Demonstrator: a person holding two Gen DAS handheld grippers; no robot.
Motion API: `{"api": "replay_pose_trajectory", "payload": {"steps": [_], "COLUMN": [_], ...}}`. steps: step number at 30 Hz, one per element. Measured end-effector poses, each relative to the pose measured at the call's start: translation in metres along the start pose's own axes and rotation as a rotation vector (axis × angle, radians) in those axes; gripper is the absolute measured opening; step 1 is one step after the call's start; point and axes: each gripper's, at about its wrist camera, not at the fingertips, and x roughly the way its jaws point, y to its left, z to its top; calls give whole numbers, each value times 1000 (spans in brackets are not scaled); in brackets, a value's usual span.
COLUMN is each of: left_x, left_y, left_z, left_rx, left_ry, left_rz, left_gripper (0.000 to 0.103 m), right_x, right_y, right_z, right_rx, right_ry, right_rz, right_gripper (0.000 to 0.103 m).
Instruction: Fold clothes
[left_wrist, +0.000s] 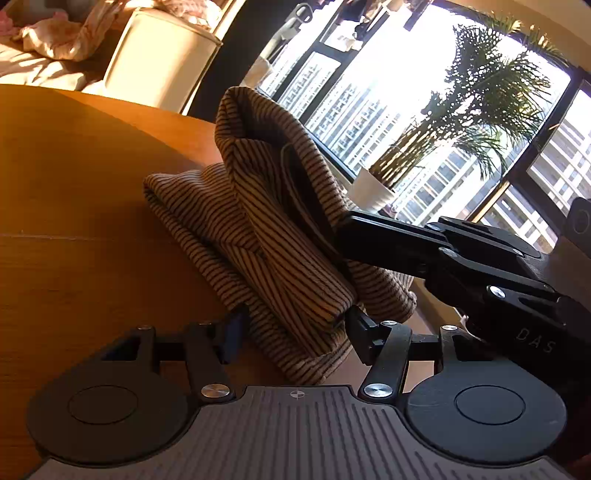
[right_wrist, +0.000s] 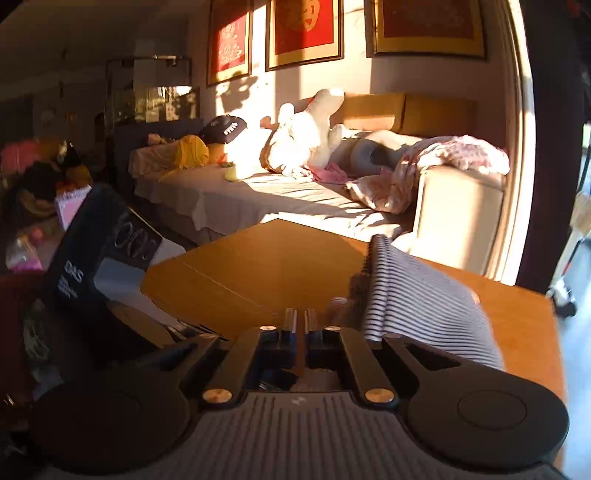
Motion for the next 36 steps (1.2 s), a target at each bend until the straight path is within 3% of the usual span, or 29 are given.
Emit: {"api": "replay_pose_trajectory", "payload": {"steps": [5, 7, 9, 16, 18, 21, 25, 26, 28, 29, 31, 33, 34, 35, 36], "left_x": [-1, -1, 0, 0, 0, -1, 0, 0, 0, -1, -4, -14, -17, -18, -20], "left_y": [1, 1, 1, 0, 0, 0, 1, 0, 1, 1, 1, 0, -1, -2, -4], "left_z": [-3, -3, -4, -3, -2, -1, -1, -1, -1, 0, 2, 6, 9, 12, 15], "left_rx": [-11, -13, -15, -16, -15, -15, -15, -15, -20, -23, -35, -40, -38, -32, -26], "left_ry": [-3, -4, -5, 0, 2, 3, 2, 1, 3, 4, 0, -27, -39, -49, -58], "left_rz": [3, 3, 2, 8, 10, 12, 12, 13, 15, 16, 14, 3, -3, -10, -16], "left_gripper": [65, 66, 66, 66, 66, 67, 67, 68, 68, 68, 67, 67, 66, 65, 64], "right_x": [-16, -21, -26, -18, -14, -21, -35, -32, -22, -14, 0, 11, 13, 12, 8], "right_y": [-8, -5, -1, 17, 16, -1, -37, -40, -36, -33, -25, -17, -15, -15, -22], "right_z": [-9, -14, -21, -44, -48, -37, -16, -16, -20, -24, -34, -42, -43, -43, -40], "right_rx": [-69, -118, -176, -374, -383, -243, 19, 29, 1, -19, -60, -111, -142, -145, -105], "right_ry": [27, 40, 51, 116, 116, 68, -12, -10, 5, 23, 35, 31, 22, 15, 3], "right_rz": [-115, -135, -153, -212, -245, -295, -294, -282, -280, -272, -280, -308, -337, -360, -356], "right_gripper": [32, 50, 57, 62, 60, 19, 22, 23, 48, 54, 61, 61, 56, 44, 20]}}
